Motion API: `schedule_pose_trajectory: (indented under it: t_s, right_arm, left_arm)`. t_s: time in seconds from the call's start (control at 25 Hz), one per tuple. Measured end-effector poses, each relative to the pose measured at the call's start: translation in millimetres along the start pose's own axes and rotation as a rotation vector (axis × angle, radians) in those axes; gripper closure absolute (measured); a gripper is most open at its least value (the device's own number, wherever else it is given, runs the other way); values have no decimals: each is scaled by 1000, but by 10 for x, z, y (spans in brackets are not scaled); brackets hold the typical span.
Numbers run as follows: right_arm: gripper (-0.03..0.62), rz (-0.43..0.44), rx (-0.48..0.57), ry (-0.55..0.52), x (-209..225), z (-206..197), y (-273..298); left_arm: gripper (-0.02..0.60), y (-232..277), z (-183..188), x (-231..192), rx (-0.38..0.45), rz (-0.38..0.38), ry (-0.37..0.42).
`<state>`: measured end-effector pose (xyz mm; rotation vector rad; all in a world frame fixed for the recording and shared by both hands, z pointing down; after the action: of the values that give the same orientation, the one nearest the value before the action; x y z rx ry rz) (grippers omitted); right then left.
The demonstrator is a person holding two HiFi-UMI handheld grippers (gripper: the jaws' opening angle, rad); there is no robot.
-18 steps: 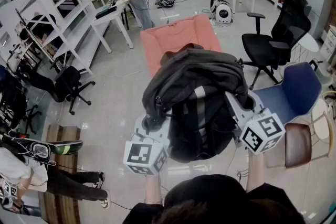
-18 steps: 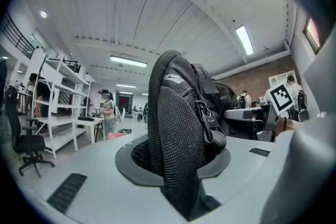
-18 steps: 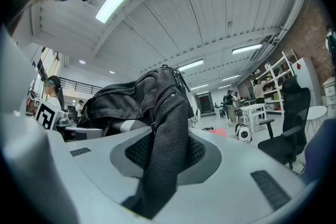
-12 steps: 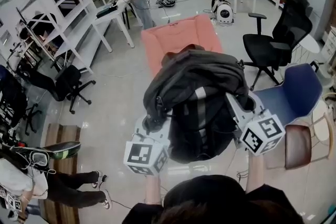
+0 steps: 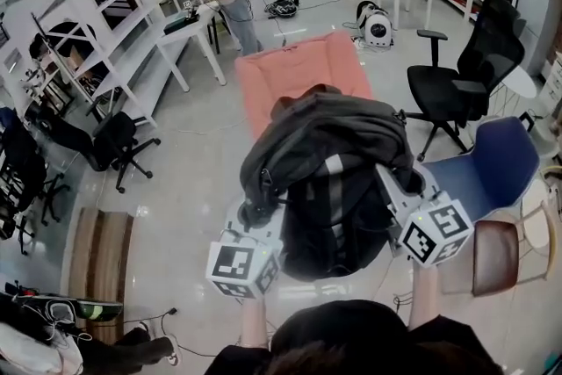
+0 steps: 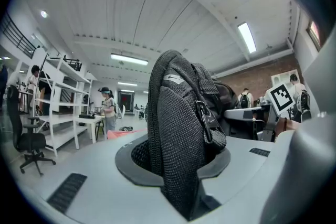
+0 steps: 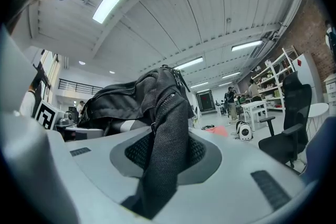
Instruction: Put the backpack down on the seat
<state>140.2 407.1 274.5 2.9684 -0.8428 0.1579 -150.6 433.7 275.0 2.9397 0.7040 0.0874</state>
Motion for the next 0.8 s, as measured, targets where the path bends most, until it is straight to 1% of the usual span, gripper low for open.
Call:
schedule_pose_trajectory:
  t_s: [0.24,0.4,0.6,0.8]
  right_arm:
    - [491,23,-5,-3,182,-15,54]
    - [491,29,-12,5,275,-25,179]
    - [491,32,-35,23,388,-103,506]
    - [491,22,-62,40,482,-142,1001]
  left_arm:
    - [449,138,-47,84,-1,24,-14]
    - [449,273,-55,34,-11,30,-19]
    - [451,514,-131,-176,-29,28,-31]
    - [454,850,-178,-539,-47,19,-58]
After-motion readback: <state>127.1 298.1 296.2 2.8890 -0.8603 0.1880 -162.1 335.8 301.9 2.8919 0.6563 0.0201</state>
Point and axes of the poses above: the fingertips, and each gripper's own axes: y forward along the fingers, x to its right, z out of its top, the point moved 10 cm from there along -y, backward along the fingers, and after that the axes turned 5 degrees about -x, right-handed, at the moved point
